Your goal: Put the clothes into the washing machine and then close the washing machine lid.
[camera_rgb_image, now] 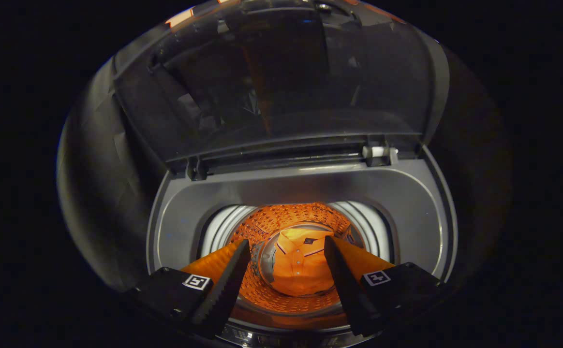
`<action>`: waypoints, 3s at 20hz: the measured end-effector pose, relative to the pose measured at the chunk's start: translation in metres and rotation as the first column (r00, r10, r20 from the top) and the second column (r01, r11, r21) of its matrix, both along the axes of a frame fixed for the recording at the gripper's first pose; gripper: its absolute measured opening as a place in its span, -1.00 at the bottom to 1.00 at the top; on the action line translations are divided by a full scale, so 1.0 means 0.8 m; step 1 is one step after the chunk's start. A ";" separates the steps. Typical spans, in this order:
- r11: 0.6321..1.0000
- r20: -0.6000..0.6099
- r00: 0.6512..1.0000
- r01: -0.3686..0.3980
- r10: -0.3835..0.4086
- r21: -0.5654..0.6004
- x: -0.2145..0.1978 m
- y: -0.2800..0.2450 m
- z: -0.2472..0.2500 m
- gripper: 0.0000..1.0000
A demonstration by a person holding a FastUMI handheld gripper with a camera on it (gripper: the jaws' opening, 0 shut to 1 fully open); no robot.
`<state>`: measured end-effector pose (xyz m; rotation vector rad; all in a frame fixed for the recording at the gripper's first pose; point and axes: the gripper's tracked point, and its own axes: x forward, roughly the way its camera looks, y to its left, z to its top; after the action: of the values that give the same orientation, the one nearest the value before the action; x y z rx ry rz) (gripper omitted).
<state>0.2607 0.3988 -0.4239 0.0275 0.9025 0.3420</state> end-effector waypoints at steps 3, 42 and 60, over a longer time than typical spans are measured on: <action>1.000 0.083 0.997 -0.001 -0.001 0.014 0.005 -0.002 0.056 0.98; 0.999 0.461 0.887 -0.011 -0.005 0.032 0.144 0.048 0.317 0.99; 1.000 0.532 0.847 -0.008 -0.007 0.025 0.026 0.024 0.297 0.99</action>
<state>0.2814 0.4179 -0.1867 -0.0427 0.3426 0.3386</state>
